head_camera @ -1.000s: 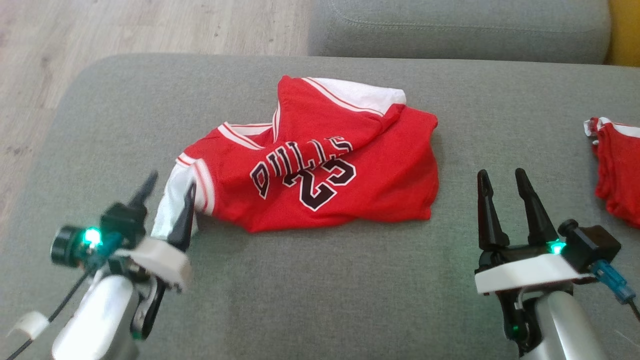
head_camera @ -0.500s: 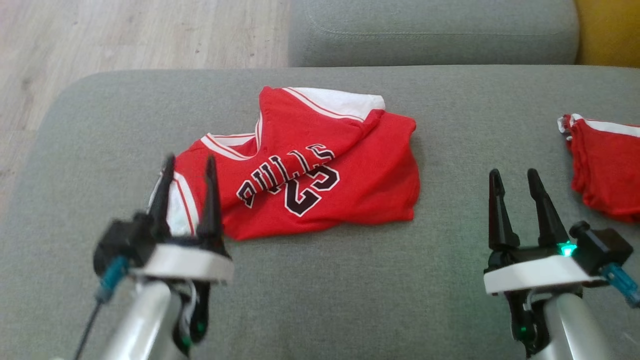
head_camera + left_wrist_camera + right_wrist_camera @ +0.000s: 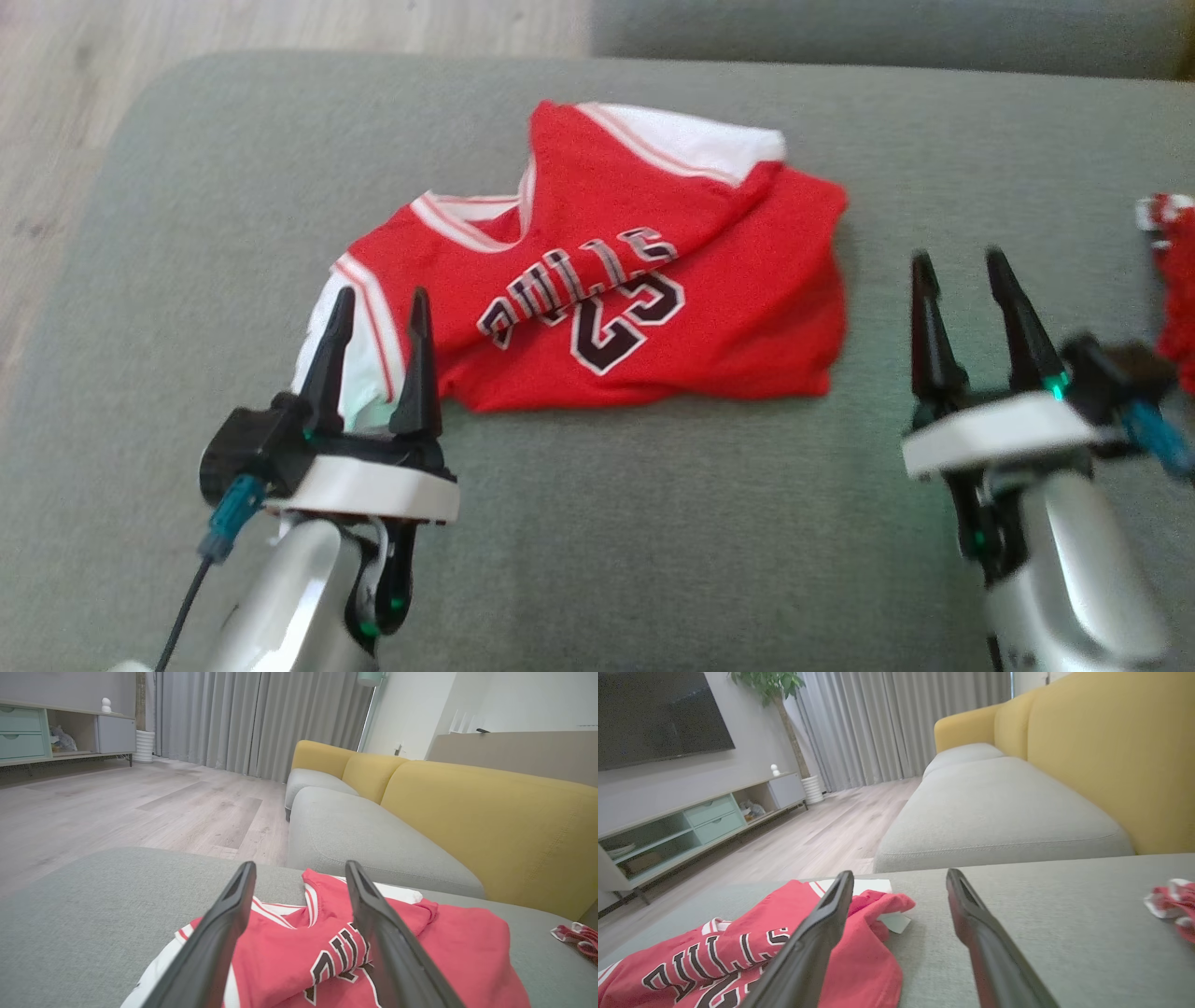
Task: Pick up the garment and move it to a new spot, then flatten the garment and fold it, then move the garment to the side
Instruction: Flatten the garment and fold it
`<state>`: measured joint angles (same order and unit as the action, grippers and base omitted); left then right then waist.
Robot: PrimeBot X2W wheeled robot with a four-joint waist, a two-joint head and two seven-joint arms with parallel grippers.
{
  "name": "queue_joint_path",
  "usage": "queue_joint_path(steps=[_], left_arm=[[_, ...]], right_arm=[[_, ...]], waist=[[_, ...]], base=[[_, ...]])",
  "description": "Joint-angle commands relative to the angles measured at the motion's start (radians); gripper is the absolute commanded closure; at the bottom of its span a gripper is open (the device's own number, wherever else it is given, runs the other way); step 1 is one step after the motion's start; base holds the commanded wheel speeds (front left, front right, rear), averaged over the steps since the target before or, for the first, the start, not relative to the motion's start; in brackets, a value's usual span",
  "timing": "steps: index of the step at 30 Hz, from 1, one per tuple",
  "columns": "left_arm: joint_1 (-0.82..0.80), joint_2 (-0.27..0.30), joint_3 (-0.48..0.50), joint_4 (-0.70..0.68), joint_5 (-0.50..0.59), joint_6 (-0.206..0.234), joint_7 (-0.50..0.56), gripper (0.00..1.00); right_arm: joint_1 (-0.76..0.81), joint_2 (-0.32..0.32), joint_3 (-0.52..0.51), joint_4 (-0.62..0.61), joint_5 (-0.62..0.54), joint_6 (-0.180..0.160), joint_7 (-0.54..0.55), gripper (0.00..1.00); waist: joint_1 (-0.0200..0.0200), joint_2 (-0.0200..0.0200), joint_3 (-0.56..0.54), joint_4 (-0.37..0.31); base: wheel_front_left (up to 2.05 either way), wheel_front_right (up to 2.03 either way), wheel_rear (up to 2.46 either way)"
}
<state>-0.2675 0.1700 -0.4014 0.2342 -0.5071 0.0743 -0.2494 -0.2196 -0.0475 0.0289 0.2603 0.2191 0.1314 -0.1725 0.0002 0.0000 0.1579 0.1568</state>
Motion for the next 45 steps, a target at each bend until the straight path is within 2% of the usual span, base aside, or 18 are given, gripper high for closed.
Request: queue_joint_path(steps=[1,7,11,19,20,21,27,31,34,40,45], left_arm=[[-0.048,0.007,0.034,-0.022,0.012,-0.005,-0.011,0.0],[-0.069,-0.015,0.034,0.01,0.017,-0.026,-0.012,0.0],[-0.075,-0.029,0.042,0.018,0.024,-0.037,-0.012,0.0],[-0.081,-0.056,0.061,0.02,0.044,-0.056,-0.012,0.0],[-0.081,-0.058,0.064,0.021,0.047,-0.058,-0.012,0.0],[-0.08,-0.06,0.068,0.021,0.049,-0.06,-0.012,0.0],[-0.069,-0.062,0.088,0.03,0.064,-0.064,-0.012,0.0],[-0.051,-0.059,0.097,0.034,0.073,-0.065,-0.012,0.0],[-0.037,-0.059,0.1,0.035,0.074,-0.065,-0.012,0.0],[0.012,-0.054,0.104,0.031,0.073,-0.062,-0.012,0.0],[0.025,-0.055,0.092,0.02,0.073,-0.06,-0.009,0.0]], right_arm=[[-0.052,-0.003,0.031,-0.019,-0.001,-0.001,0.014,0.0],[-0.163,-0.003,0.057,0.12,-0.007,-0.001,0.132,0.0],[-0.226,-0.003,0.029,0.219,-0.016,-0.001,0.196,0.0],[-0.316,-0.003,0.009,0.378,-0.042,-0.001,0.245,0.0],[-0.325,-0.003,0.013,0.391,-0.043,-0.001,0.24,0.32],[-0.333,-0.003,0.017,0.401,-0.044,-0.001,0.228,1.0],[-0.351,-0.003,0.023,0.409,-0.11,-0.001,0.105,1.0],[-0.319,-0.014,0.019,0.345,-0.164,-0.001,0.012,1.0],[-0.294,-0.022,0.014,0.289,-0.189,-0.001,-0.019,1.0],[-0.197,-0.045,-0.008,0.065,-0.252,-0.001,-0.034,1.0],[-0.122,-0.066,-0.046,-0.158,-0.318,-0.001,0.013,1.0]], waist=[[-0.0002,0.0,0.033,0.035],[-0.0002,0.0,0.061,0.093],[-0.0002,0.0,0.069,0.121],[-0.0002,0.0,0.086,0.143],[-0.0002,0.0,0.086,0.144],[-0.0002,0.0,0.086,0.145],[-0.0002,0.0,0.053,0.135],[-0.0002,0.0,0.008,0.117],[-0.0002,0.0,-0.019,0.103],[-0.0002,0.0,-0.088,0.059],[-0.0002,0.0,-0.107,0.062]], base=[[0.0,0.0,0.0],[0.0,0.0,0.0],[0.0,0.0,0.0],[0.0,0.0,0.0],[0.0,0.0,0.0],[0.0,0.0,0.0],[0.0,0.0,0.0],[0.0,0.0,0.0],[0.0,0.0,0.0],[0.0,0.0,0.0],[0.0,0.0,0.0]])
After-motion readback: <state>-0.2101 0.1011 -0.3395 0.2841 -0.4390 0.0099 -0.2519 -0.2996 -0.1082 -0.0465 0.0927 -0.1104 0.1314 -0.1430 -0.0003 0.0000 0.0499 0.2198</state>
